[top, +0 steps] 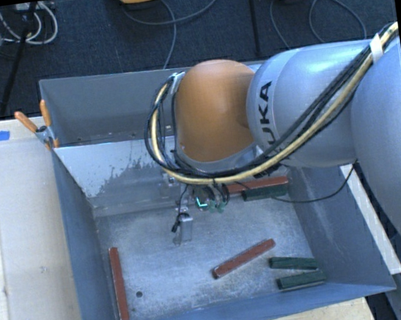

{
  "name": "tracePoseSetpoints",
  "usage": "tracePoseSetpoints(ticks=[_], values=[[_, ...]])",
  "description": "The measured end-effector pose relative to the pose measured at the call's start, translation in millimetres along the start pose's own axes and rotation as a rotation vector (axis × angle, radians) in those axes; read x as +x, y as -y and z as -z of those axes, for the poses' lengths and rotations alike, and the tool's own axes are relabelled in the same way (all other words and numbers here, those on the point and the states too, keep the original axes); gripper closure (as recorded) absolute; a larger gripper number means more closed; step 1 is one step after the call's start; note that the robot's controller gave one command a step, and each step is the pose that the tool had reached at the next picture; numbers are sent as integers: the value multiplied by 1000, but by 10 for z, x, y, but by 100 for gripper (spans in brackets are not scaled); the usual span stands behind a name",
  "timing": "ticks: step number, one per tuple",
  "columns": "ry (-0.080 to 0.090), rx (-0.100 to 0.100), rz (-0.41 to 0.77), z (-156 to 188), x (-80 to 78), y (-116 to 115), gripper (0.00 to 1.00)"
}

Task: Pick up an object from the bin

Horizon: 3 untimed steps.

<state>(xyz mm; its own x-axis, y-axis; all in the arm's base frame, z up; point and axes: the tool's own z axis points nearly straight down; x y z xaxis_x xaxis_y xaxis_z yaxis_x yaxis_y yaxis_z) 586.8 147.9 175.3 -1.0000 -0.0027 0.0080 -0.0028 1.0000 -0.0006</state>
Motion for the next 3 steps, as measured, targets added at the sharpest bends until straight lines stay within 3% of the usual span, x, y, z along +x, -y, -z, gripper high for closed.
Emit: tracePoseSetpoints(ticks=[1,2,3], values=[[1,0,198,-1084,336,1016,0],[6,2,381,-758,612,1592,0],[5,0,351,-717,797,1636,0]])
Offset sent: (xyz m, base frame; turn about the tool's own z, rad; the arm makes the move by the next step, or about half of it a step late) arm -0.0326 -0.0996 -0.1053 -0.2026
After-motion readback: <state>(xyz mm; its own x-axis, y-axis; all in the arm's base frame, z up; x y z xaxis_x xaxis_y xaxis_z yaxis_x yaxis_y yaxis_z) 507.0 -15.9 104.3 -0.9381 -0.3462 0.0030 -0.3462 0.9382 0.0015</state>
